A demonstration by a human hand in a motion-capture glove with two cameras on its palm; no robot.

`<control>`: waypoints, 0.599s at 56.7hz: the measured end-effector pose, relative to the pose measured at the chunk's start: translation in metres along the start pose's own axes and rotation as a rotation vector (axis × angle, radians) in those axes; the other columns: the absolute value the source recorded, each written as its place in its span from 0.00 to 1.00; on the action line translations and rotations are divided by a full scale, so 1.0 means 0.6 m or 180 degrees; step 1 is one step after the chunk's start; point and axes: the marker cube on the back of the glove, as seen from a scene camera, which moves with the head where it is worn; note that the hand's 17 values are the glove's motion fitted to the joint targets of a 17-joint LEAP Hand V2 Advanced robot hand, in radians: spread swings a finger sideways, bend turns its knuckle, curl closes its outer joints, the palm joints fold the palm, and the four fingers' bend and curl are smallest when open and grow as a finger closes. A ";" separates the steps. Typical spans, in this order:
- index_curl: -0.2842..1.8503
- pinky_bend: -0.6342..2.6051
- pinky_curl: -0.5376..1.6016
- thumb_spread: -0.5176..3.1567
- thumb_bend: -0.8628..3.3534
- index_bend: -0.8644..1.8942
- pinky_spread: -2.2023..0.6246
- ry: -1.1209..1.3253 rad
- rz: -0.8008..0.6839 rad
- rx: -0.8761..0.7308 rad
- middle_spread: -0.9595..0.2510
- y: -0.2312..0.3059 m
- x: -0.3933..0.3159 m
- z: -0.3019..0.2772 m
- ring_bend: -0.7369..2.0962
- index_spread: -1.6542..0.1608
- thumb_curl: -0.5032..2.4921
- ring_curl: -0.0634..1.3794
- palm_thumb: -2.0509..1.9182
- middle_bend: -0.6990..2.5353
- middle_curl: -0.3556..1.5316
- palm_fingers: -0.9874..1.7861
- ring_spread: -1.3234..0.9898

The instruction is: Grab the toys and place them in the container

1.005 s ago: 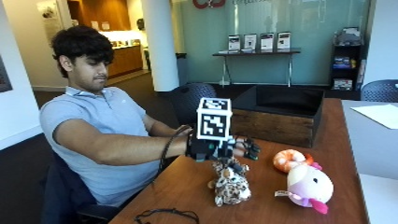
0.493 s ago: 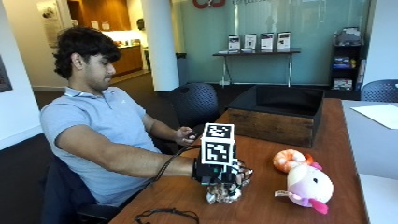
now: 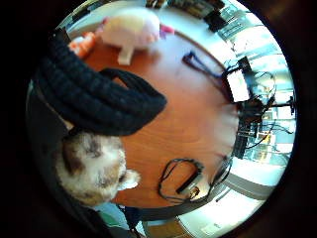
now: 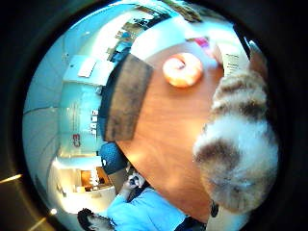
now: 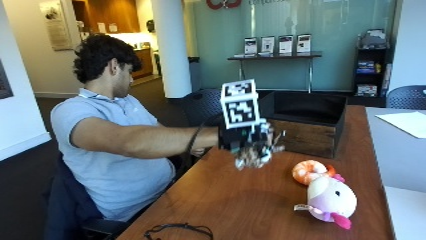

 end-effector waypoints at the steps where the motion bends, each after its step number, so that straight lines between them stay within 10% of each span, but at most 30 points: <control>1: 0.36 0.40 0.46 0.58 0.33 0.38 0.66 -0.0002 -0.0049 0.0063 0.70 -0.007 -0.016 -0.018 0.60 0.84 0.31 0.38 0.67 0.50 0.52 0.63 0.45; 18: 0.40 0.44 0.49 0.58 0.34 0.39 0.66 -0.0082 -0.0668 0.0858 0.70 -0.103 -0.327 -0.243 0.64 0.86 0.33 0.42 0.66 0.52 0.56 0.60 0.45; 34: 0.45 0.46 0.52 0.58 0.34 0.40 0.66 -0.0065 -0.1240 0.0517 0.70 -0.179 -0.581 -0.142 0.66 0.85 0.33 0.46 0.64 0.54 0.59 0.57 0.44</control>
